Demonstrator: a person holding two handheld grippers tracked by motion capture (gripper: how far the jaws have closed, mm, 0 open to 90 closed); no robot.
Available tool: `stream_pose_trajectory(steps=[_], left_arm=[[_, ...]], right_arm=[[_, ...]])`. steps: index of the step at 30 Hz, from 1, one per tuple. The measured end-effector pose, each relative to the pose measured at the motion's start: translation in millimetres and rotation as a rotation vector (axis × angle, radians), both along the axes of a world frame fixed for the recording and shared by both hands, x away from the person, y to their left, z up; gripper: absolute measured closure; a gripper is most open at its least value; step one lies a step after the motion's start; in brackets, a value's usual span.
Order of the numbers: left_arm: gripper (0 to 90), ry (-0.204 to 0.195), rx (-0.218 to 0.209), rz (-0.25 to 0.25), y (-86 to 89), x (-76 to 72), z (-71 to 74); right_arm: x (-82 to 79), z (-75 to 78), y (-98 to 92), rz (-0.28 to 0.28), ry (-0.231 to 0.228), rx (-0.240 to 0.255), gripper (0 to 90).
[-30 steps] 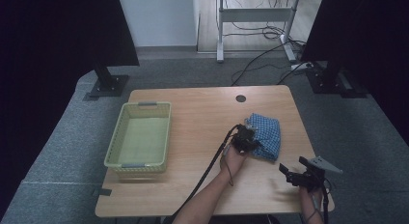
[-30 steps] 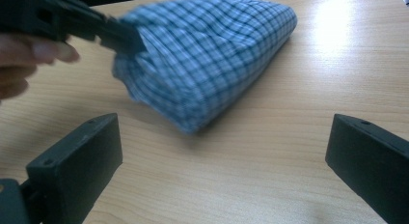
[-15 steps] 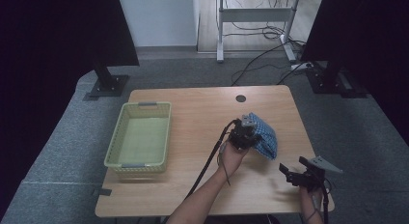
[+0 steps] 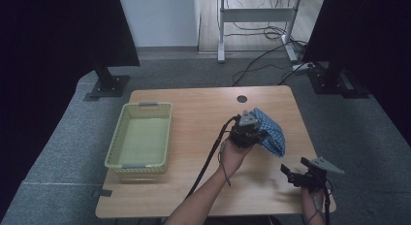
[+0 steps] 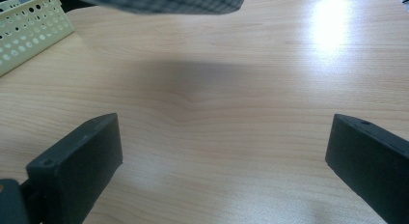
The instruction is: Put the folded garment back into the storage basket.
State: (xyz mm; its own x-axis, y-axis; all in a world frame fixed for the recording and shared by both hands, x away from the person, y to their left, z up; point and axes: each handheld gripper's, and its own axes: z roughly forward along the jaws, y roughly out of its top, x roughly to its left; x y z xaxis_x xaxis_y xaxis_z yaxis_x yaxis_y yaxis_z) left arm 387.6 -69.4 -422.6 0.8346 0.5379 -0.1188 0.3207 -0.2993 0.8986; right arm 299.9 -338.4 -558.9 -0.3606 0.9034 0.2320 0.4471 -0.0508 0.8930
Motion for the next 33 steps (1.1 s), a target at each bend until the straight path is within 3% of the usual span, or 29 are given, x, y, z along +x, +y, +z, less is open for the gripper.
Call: stream_pose_trajectory(steps=[5, 13, 25, 33], left_arm=[[83.2, -0.02, -0.001, 0.007, 4.1, -3.2, 5.6], [83.2, -0.016, -0.021, 0.012, 16.1, -3.8, 12.0], [83.2, -0.01, -0.03, 0.045, 49.4, -4.7, 20.1], [83.1, 0.007, -0.032, 0.07, 67.0, -2.3, 16.7]], right_arm=[[-0.1, 0.0, -0.1, -0.001, 0.0, 0.002, 0.0], [0.2, -0.1, 0.1, -0.002, 0.002, -0.001, 0.0], [0.3, 0.0, 0.3, -0.008, 0.005, 0.001, 0.0], [0.1, -0.2, -0.4, -0.012, 0.003, 0.003, 0.0]])
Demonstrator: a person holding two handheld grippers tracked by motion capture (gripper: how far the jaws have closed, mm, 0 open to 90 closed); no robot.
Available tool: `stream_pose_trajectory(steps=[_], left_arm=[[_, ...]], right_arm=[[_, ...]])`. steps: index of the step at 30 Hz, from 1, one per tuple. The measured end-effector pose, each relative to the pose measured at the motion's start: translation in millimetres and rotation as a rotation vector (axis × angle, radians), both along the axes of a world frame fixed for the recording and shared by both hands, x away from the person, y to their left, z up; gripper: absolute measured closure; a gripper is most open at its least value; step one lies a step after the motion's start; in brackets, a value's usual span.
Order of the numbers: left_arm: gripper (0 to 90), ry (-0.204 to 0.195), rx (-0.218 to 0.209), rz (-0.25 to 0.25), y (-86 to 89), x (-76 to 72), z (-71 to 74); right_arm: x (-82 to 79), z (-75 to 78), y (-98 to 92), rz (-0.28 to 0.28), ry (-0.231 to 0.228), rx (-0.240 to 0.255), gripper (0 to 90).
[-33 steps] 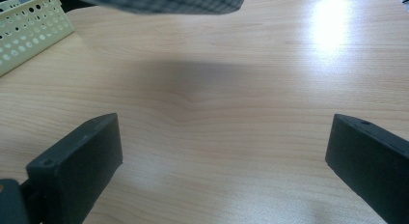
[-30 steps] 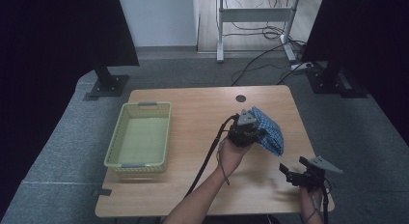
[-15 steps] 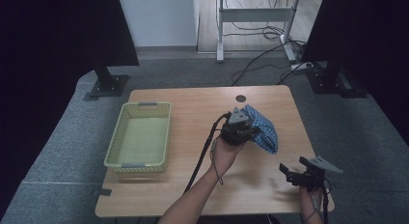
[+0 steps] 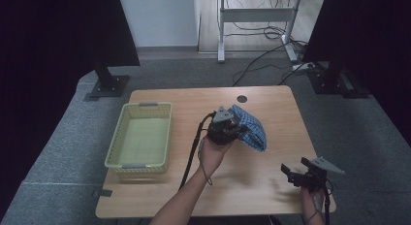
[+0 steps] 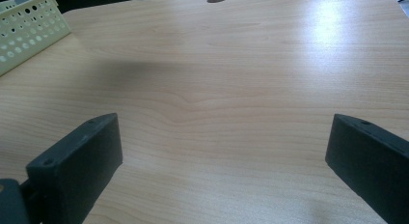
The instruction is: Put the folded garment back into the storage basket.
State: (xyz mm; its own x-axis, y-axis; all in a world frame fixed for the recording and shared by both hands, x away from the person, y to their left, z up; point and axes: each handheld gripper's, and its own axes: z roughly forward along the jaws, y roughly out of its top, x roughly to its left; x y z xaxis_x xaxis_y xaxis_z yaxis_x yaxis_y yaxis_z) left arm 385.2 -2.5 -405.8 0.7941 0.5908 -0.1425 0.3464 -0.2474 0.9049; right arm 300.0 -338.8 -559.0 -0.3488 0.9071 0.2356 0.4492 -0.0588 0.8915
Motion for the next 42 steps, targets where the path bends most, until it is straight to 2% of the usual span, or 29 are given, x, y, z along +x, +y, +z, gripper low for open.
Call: stream_pose_trajectory(steps=[10, 17, 42], left_arm=[[83.1, -0.004, 0.003, 0.037, 24.7, -0.7, 0.7], [83.1, -0.001, 0.0, 0.071, 48.2, -3.2, -1.8], [83.1, -0.038, -0.04, 0.22, 153.8, -20.9, 8.8]], right_arm=[[-0.5, 0.1, 0.3, -0.004, -0.004, -0.001, 0.0], [-0.5, 0.1, 0.5, -0.004, -0.002, -0.004, 0.0], [-0.6, 0.3, 2.2, -0.02, 0.005, -0.017, 0.0]])
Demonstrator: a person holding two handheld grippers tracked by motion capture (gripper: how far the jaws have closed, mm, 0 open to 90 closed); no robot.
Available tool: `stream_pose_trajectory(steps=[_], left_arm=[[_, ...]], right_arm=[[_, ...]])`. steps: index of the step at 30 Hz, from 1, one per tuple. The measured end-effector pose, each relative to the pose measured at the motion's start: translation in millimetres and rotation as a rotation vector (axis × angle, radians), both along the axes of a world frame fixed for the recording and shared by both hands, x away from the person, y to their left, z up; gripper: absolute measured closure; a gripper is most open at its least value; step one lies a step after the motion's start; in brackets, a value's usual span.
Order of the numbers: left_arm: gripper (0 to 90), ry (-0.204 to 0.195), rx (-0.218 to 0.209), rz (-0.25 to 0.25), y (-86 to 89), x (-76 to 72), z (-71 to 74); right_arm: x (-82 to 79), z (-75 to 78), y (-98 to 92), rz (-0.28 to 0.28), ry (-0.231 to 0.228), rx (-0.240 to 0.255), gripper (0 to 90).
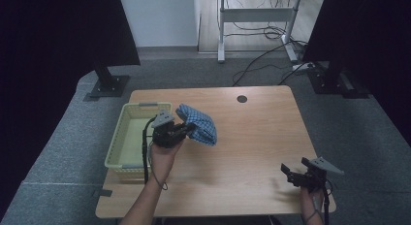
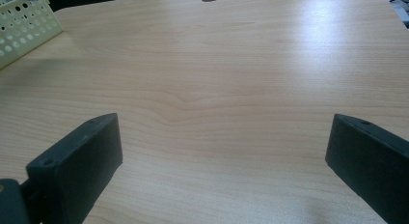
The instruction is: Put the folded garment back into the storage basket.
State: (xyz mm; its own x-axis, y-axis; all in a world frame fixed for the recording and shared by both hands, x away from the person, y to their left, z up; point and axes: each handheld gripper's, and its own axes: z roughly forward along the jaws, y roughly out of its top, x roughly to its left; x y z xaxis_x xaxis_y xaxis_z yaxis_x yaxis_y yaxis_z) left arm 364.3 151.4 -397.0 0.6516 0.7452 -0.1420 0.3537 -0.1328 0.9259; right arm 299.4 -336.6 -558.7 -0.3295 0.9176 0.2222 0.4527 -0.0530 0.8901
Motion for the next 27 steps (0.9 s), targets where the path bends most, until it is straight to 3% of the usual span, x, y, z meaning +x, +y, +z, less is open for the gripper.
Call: stream_pose_trajectory(steps=[6, 23, 27], left_arm=[[83.1, -0.021, -0.008, 0.028, 21.9, -5.0, 1.3], [83.1, -0.009, -0.044, 0.14, 88.7, -14.7, -1.3], [83.1, -0.009, -0.056, 0.141, 107.3, -17.2, -3.6]], right_arm=[[-0.2, 0.0, 0.4, -0.003, -0.001, -0.007, 0.0], [-0.1, 0.0, 0.9, -0.015, 0.0, -0.013, 0.0], [-0.2, 0.0, 1.0, -0.018, 0.0, -0.014, 0.0]])
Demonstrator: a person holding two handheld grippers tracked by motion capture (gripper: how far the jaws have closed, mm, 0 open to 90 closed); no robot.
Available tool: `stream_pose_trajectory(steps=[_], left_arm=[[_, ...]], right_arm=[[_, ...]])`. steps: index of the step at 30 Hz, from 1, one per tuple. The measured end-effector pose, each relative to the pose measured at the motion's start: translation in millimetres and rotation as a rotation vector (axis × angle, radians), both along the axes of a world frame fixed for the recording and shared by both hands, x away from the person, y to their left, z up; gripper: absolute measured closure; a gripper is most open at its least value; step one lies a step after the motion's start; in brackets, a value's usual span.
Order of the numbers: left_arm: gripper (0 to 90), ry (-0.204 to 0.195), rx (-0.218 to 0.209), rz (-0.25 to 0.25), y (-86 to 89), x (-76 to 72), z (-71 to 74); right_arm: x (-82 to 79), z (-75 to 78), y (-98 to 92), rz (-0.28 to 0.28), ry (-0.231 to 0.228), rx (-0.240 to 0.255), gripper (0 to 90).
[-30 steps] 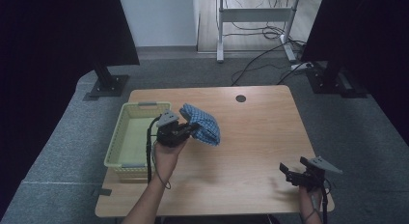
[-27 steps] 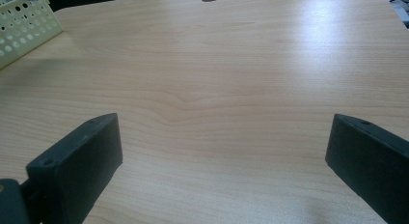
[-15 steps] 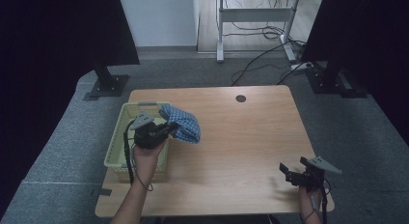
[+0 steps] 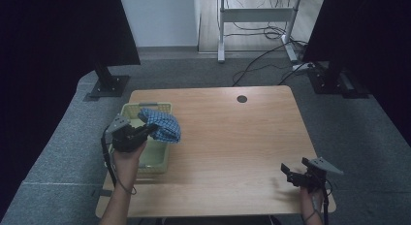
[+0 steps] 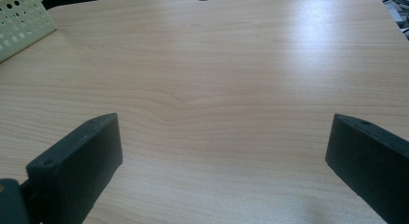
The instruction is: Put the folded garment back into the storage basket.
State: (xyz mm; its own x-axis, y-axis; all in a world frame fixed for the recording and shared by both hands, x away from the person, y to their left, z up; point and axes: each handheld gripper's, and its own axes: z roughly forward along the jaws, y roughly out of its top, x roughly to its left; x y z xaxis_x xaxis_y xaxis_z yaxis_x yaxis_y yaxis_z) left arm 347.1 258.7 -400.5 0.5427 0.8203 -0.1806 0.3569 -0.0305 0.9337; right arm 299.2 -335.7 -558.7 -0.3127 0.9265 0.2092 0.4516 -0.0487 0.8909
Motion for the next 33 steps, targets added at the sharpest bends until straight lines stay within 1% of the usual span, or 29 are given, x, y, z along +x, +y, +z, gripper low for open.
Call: stream_pose_trajectory(steps=[3, 7, 11, 14, 18, 20, 22, 24, 25, 26, 27, 28, 29, 30, 31, 32, 33], left_arm=[[83.1, 0.01, -0.002, 0.012, 13.9, -1.5, -3.9], [83.1, 0.031, 0.001, 0.049, 27.6, -1.9, -10.7], [83.1, 0.056, -0.002, 0.068, 35.5, 0.2, -17.8], [83.1, 0.064, -0.001, 0.077, 38.2, 3.2, -20.9], [83.1, 0.083, -0.007, 0.089, 38.9, 15.7, -23.5], [83.0, 0.089, 0.001, 0.099, 38.1, 23.4, -25.5], [83.0, 0.104, 0.015, 0.113, 36.2, 31.4, -28.3], [83.1, 0.136, 0.019, 0.13, 35.2, 39.5, -32.8], [83.1, 0.157, 0.03, 0.138, 34.3, 43.8, -35.5], [83.0, 0.186, 0.049, 0.134, 32.9, 48.3, -38.5], [83.0, 0.218, 0.077, 0.139, 30.9, 52.4, -41.6], [83.0, 0.246, 0.092, 0.148, 29.3, 55.4, -44.8], [83.0, 0.263, 0.082, 0.14, 29.7, 57.5, -47.4], [83.0, 0.284, 0.059, 0.135, 31.8, 59.1, -49.1], [82.9, 0.305, 0.046, 0.145, 33.6, 59.8, -49.6], [82.9, 0.315, 0.063, 0.159, 33.9, 60.0, -49.3], [82.8, 0.326, 0.089, 0.173, 33.6, 59.8, -49.2]], right_arm=[[0.1, 0.0, 0.1, -0.002, 0.001, -0.002, 0.0], [0.2, 0.0, 0.4, -0.003, 0.003, -0.003, 0.0], [0.2, 0.0, 0.3, -0.006, 0.003, -0.003, 0.0], [0.3, 0.0, 0.3, -0.007, 0.004, -0.004, 0.0], [0.5, 0.0, 0.5, -0.007, 0.006, -0.005, 0.0], [0.2, 0.0, 0.3, -0.006, 0.003, -0.004, 0.0], [0.1, 0.0, -0.2, -0.004, 0.003, 0.001, 0.0], [0.2, 0.0, -0.5, -0.004, 0.004, 0.004, 0.0], [0.3, -0.1, -0.5, -0.002, 0.004, 0.005, 0.0], [0.4, 0.0, -0.5, 0.0, 0.005, 0.004, 0.0], [0.4, -0.1, -0.4, 0.001, 0.005, 0.004, 0.0], [0.5, -0.1, -0.4, 0.003, 0.005, 0.004, 0.0], [0.6, -0.1, -0.5, 0.005, 0.005, 0.005, 0.0], [0.7, -0.2, -0.6, 0.007, 0.009, 0.008, 0.0], [1.0, -0.3, -0.8, 0.012, 0.012, 0.012, 0.0], [1.0, -0.3, -0.9, 0.014, 0.013, 0.012, 0.0], [1.0, -0.3, -0.9, 0.014, 0.012, 0.013, 0.0]])
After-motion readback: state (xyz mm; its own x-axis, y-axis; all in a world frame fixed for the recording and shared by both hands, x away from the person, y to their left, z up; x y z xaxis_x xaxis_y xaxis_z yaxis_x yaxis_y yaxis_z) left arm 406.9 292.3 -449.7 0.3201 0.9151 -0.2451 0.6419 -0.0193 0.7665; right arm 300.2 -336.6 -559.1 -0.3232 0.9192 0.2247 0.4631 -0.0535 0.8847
